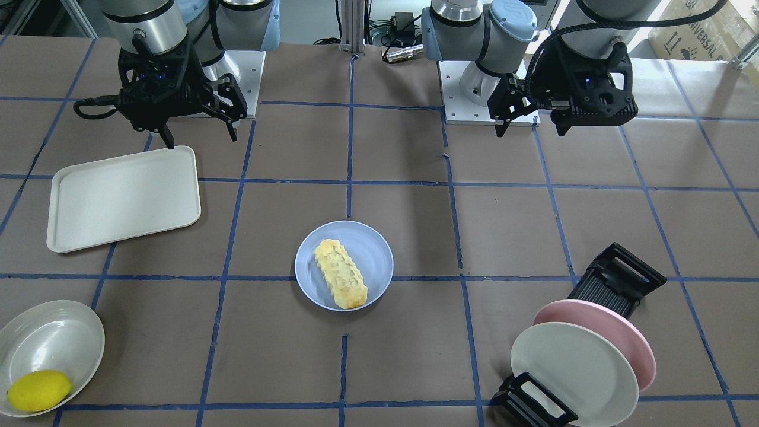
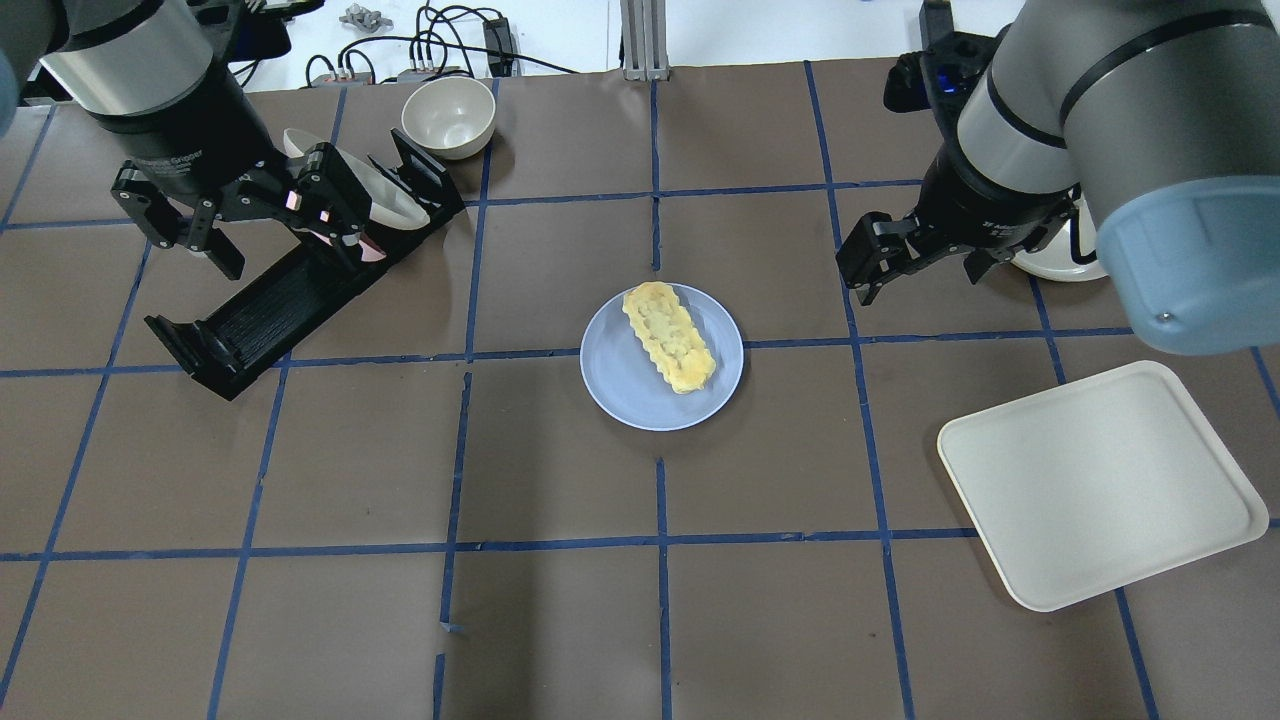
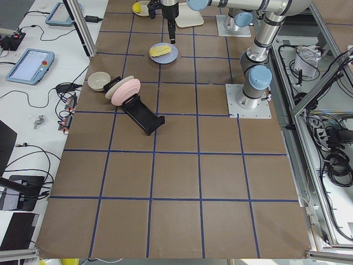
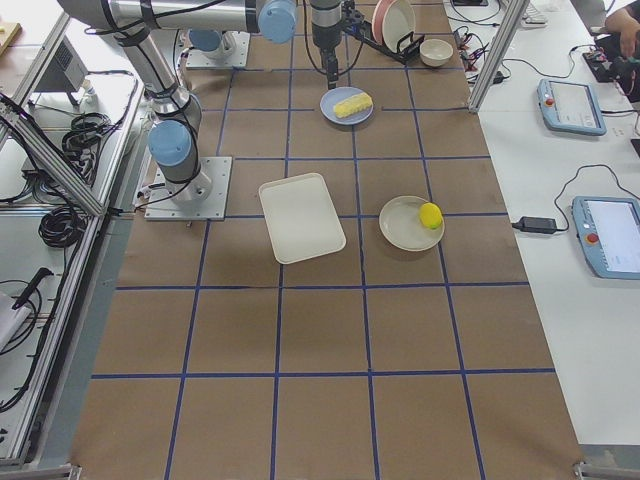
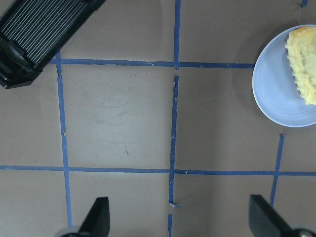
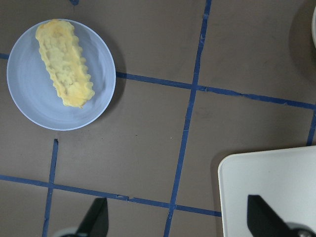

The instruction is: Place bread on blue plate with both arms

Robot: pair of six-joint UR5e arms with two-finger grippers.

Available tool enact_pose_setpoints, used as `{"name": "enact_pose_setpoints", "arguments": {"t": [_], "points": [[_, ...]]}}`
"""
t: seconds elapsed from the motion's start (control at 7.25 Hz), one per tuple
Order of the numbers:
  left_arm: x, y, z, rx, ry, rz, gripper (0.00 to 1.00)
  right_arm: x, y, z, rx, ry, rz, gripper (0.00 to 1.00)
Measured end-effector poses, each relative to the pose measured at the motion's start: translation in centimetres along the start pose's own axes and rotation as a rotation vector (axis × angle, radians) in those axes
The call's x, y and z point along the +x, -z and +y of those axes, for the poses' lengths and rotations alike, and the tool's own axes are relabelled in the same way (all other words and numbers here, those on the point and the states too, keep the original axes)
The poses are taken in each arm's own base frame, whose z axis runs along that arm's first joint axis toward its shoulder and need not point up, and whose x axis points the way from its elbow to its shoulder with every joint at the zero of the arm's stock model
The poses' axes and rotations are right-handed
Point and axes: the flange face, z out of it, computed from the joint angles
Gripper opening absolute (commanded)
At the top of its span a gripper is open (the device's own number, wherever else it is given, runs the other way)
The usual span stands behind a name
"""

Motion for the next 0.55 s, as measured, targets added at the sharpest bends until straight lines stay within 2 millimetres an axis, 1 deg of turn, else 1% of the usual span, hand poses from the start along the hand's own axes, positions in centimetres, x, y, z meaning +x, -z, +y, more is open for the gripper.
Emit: {"name": "enact_pose_setpoints", "arguments": {"t": [0.55], "points": [[-0.01,-0.03,0.04,0.000,0.000,-0.001,1.00,0.01,-0.39,0.29,-0.012,0.000,0.001,1.00]]}}
